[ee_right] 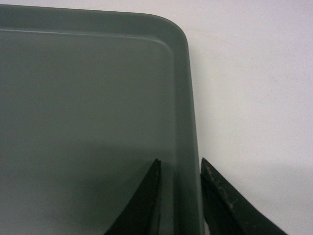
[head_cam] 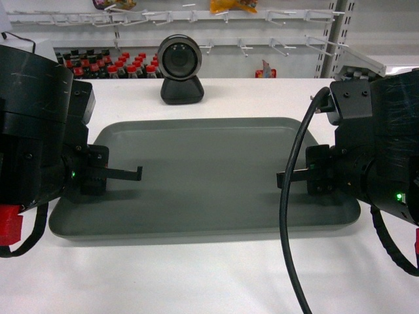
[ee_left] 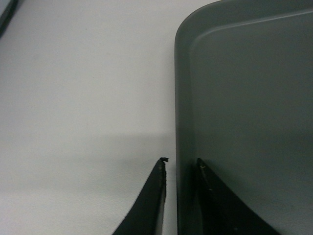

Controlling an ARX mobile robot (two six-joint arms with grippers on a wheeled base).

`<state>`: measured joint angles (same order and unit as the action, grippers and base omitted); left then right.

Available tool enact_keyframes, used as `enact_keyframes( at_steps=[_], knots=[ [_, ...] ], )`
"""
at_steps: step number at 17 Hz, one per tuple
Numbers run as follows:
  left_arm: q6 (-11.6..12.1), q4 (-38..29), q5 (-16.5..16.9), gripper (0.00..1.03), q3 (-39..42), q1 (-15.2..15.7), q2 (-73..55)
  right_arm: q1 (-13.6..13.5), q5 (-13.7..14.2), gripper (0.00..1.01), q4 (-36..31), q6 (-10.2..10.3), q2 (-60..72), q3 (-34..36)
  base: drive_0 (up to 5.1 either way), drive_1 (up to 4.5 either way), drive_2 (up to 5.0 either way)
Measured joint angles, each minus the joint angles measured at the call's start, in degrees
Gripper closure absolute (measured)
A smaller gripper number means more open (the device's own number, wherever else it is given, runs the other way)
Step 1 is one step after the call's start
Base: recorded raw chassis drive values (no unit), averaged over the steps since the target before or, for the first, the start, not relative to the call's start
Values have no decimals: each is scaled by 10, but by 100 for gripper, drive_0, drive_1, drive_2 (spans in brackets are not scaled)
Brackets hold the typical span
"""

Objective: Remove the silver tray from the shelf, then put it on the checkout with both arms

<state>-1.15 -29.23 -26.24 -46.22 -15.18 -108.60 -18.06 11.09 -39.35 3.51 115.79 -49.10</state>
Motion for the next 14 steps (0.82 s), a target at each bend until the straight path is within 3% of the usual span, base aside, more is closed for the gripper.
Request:
enact_keyframes(
  at_steps=[2,4,6,7,9,11,13,14],
  knots=[
    [24,-38,4,55,13,-8,9,-8,9,47,-31,-31,0,13,0,0,0],
    [57,-48,2,35,16,-21,20,-19,15,27,-39,-51,-2,16,0,0,0],
    [80,-46,9,13,17,-31,20,-25,15,7,-40,-60,-4,16,0,0,0],
    [86,-40,12,3,18,-30,21,-26,14,2,-40,-60,-5,16,0,0,0],
    [85,-35,14,5,19,-24,25,-25,13,3,-40,-60,-6,16,0,0,0],
    [58,-20,35,5,19,-11,50,-17,8,3,-34,-59,-18,18,0,0,0],
    [15,-7,62,5,19,4,85,-9,8,3,-41,-52,-45,19,0,0,0],
    [-21,-2,88,5,20,15,120,-1,-6,3,-27,-32,-74,19,0,0,0]
  ],
)
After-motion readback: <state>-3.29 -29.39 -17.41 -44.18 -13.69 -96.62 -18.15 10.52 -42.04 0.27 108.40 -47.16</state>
